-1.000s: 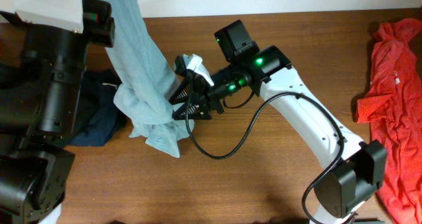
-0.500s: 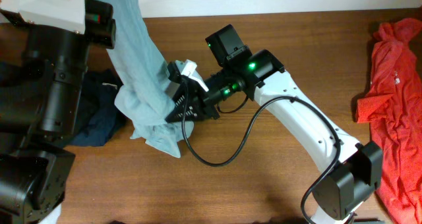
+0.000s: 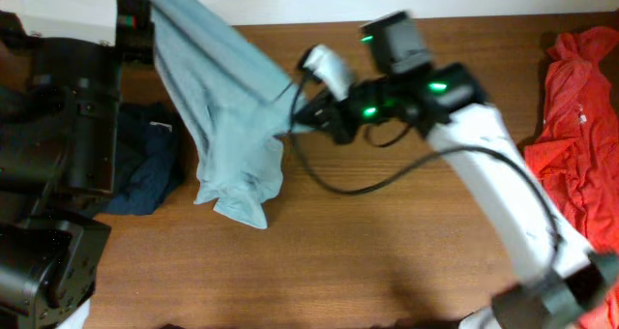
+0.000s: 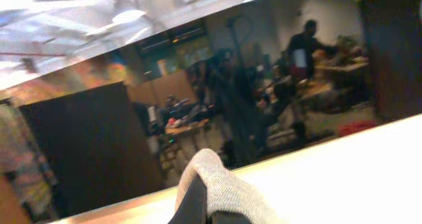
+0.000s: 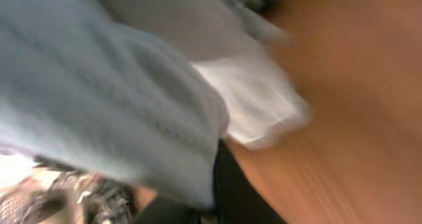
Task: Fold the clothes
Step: 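Stretch the shirt between both grippers and lay it flat on the table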
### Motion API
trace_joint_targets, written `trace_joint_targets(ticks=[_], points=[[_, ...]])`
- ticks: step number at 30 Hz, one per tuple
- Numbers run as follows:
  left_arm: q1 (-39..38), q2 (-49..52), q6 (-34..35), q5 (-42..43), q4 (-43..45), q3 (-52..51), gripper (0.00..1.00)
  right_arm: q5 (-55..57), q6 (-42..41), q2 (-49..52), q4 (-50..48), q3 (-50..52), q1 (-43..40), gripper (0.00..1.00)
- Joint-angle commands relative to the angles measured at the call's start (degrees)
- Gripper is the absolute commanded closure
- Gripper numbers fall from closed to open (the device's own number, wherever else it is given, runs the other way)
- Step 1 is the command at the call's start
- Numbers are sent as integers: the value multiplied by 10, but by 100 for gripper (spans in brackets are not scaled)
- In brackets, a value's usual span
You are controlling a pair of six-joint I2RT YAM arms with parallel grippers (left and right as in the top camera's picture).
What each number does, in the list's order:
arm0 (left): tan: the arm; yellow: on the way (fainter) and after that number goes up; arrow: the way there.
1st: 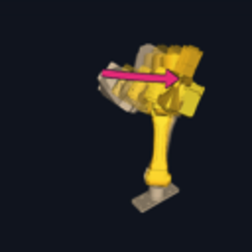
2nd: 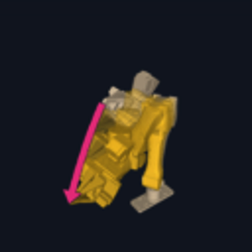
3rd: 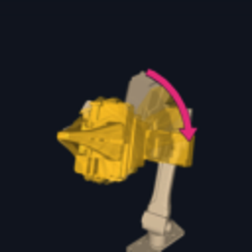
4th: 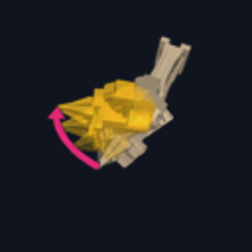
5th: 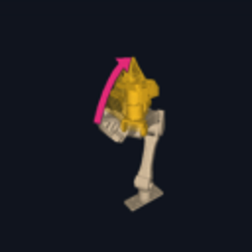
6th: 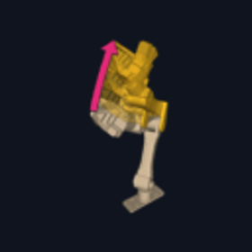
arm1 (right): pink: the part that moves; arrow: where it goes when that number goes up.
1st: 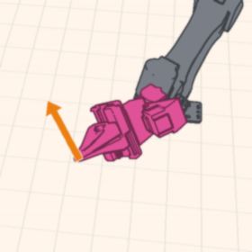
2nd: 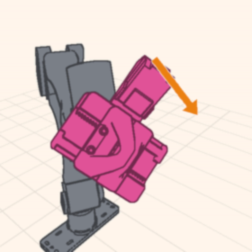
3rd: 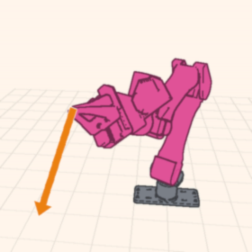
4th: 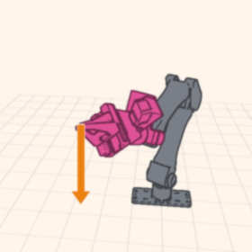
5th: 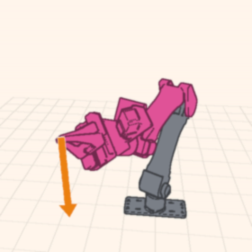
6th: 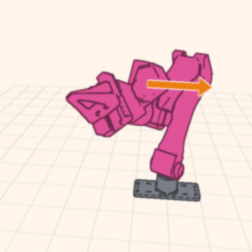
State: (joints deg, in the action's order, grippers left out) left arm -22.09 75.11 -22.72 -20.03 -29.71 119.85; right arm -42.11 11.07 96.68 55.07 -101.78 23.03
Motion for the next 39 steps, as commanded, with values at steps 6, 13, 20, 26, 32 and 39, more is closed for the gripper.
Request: trace_joint_targets(ticks=[6,13,20,26,32,39], points=[[3,3,-14,-53,-12,14,99,401,-140,-178,9,-76,-83,96],[3,-1,-14,-53,-9,14,99,484,-146,-267,-16,-102,-97,96],[0,-28,-14,-52,-38,14,96,496,-146,-314,-21,-104,-97,96],[-42,-75,0,-41,-100,14,96,499,-146,-341,-25,-104,-97,96],[-76,-107,8,-38,-145,14,96,500,-146,-357,-19,-138,-96,96],[-75,-124,8,-44,-198,20,96,499,-146,-358,58,-222,-96,96]])
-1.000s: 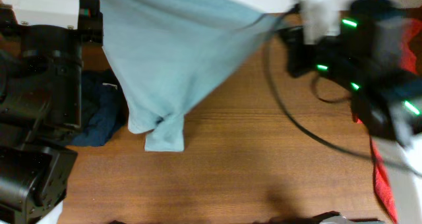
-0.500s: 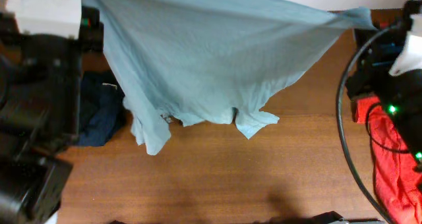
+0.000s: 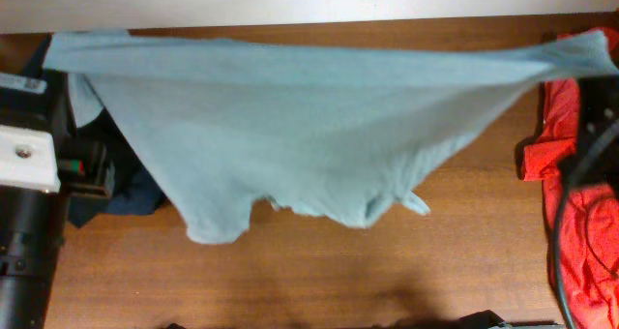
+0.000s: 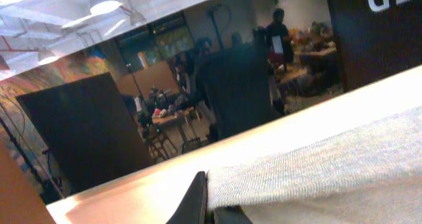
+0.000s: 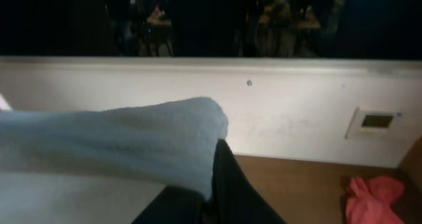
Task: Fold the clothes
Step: 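Stretch the shirt between both grippers and lay it flat on the table, then open both grippers and pull them back from the shirt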
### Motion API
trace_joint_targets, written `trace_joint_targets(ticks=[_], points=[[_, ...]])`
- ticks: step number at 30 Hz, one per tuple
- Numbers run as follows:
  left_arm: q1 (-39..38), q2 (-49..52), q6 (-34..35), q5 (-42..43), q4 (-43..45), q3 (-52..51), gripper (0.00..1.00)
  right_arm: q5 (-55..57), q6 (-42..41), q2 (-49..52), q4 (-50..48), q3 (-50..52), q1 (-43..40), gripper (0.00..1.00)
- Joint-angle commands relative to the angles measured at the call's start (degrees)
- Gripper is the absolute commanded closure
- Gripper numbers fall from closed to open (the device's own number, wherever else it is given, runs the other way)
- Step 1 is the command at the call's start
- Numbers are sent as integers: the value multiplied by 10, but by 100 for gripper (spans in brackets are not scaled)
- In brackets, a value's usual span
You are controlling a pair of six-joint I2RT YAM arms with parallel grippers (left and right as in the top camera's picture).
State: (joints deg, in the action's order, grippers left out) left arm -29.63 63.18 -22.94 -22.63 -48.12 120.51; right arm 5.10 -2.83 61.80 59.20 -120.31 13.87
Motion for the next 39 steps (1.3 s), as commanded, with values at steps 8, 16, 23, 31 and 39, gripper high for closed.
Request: trace_joint_targets(ticks=[8,16,23,31,39], points=[[0,7,10,-18,-46,14,96,22,-12,-3,69,-66,-4,96],[7,123,10,-65,-51,14,96,33,-21,101,135,-66,-4,96],[89,296,58,-52,-40,14,97,121,-21,251,156,-66,-5,96],[133,476,58,-7,30,14,91,136,-19,429,124,-66,-43,92],[171,550,57,-26,117,14,46,134,-19,508,36,-66,-131,59]])
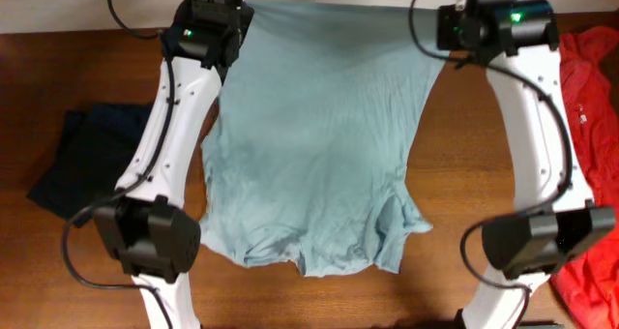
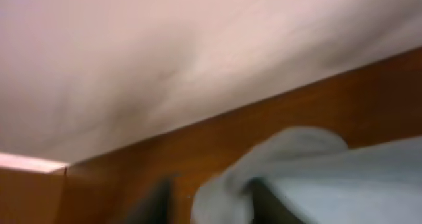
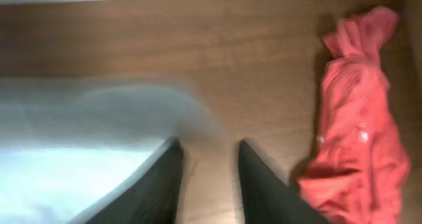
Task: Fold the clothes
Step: 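Open both grippers and pull them back from the shirt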
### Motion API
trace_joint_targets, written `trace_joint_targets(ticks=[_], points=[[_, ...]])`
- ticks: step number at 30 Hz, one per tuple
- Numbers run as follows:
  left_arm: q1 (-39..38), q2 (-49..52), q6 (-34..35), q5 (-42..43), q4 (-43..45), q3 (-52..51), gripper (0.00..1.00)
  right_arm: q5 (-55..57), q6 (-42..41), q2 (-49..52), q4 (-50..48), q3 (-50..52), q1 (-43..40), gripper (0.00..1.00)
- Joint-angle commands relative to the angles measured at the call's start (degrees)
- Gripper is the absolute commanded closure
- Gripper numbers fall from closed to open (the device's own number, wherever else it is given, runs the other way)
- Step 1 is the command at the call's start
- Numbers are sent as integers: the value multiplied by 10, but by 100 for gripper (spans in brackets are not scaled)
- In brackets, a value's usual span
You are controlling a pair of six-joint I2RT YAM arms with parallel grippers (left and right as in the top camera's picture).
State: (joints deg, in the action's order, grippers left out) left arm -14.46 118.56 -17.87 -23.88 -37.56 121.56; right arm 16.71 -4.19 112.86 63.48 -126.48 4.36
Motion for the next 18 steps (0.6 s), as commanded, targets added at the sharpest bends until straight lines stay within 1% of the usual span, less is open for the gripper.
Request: trace_joint_targets(ticks=[1,2,3,4,6,11,15,18], points=[[22,-9,7,-21,11,5,35,17,-6,-4,-3,-4,-45,53],[24,-13,7,-34,11,6,19,17,-6,-7,2,-4,-50,49],[26,-21,7,-51,11,7,8,15,-6,-10,10,-4,-56,45],[26,-30,7,-66,11,7,6,11,-6,-15,20,-4,-60,43],[26,-49,7,-83,5,7,1,-3,-6,-23,34,-4,-63,42],[25,-118,7,-85,-41,7,1,-52,-6,-42,83,-4,-63,42],[18,-188,35,-83,-81,7,1,-96,-6,-62,112,-4,-63,43],[10,-251,38,-63,-116,7,1,-121,-6,-93,130,-5,-63,43]])
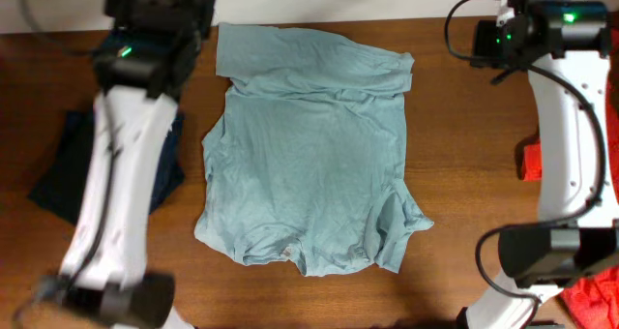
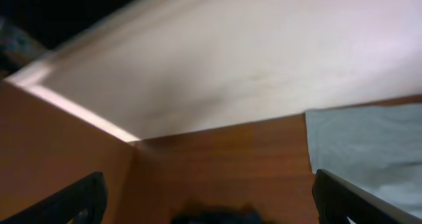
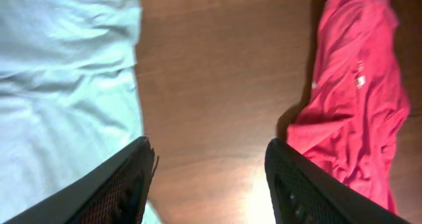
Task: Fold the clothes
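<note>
A light blue T-shirt (image 1: 309,145) lies spread flat on the wooden table (image 1: 464,223), its wrinkled hem toward the near edge. My left gripper (image 2: 211,207) is open wide and holds nothing. It is past the shirt's far left corner (image 2: 369,145), facing the wall. My right gripper (image 3: 211,184) is also open and holds nothing. It hangs over bare wood between the shirt's right edge (image 3: 59,85) and a red garment (image 3: 356,99).
A dark navy garment (image 1: 73,174) lies crumpled at the left, partly under my left arm. Red clothing (image 1: 537,160) is piled along the right edge of the table. A white wall (image 2: 250,59) runs behind the table's far edge.
Both grippers were at the shirt's far corners. Now they are open and have moved outward, left and right. The shirt lies free and flat on the table.
The shirt first hung bunched from my left gripper, with the right gripper on its edge. Then it was stretched wide in the air between both. Then it lay down the table with both grippers at its far corners. Now it is released.
</note>
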### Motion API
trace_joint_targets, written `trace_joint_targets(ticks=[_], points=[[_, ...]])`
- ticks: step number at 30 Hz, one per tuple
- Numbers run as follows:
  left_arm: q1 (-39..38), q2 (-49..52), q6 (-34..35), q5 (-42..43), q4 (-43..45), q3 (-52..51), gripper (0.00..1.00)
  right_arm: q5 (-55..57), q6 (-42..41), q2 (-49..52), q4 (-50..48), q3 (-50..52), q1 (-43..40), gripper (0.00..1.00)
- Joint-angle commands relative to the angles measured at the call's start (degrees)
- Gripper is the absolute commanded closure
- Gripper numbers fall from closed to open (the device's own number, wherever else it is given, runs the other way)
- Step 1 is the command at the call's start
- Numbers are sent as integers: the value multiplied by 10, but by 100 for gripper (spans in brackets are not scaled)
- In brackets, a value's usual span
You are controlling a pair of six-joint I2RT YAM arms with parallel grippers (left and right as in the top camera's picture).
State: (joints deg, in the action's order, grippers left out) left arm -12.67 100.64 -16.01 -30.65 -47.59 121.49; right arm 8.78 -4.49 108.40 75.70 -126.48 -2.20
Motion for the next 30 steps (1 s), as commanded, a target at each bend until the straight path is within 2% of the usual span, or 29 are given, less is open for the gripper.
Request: trace_joint_targets(ticks=[1,5,9,14,19,22,23,25,30], points=[[-11,-96,19,20,-28,7,1,-48,-3,-66,13,-5,3,42],[-16,-194,19,107,-99,7,1,-84,-8,-153,35,-5,3,41],[-15,-240,77,119,-203,7,1,-103,-30,-225,52,-5,3,39],[-15,-238,155,119,-321,-1,2,-103,-78,-282,94,-5,3,37],[-15,-206,182,120,-338,-57,10,-100,-110,-275,153,13,3,36],[-15,-181,189,121,-323,-98,11,-101,-111,-258,162,70,3,44],[-15,-171,195,121,-316,-110,18,-101,-111,-250,159,98,3,48],[-15,-151,199,121,-305,-127,20,-101,-111,-236,148,153,3,53],[-15,-108,199,121,-301,-131,23,-128,-110,-186,77,352,3,53]])
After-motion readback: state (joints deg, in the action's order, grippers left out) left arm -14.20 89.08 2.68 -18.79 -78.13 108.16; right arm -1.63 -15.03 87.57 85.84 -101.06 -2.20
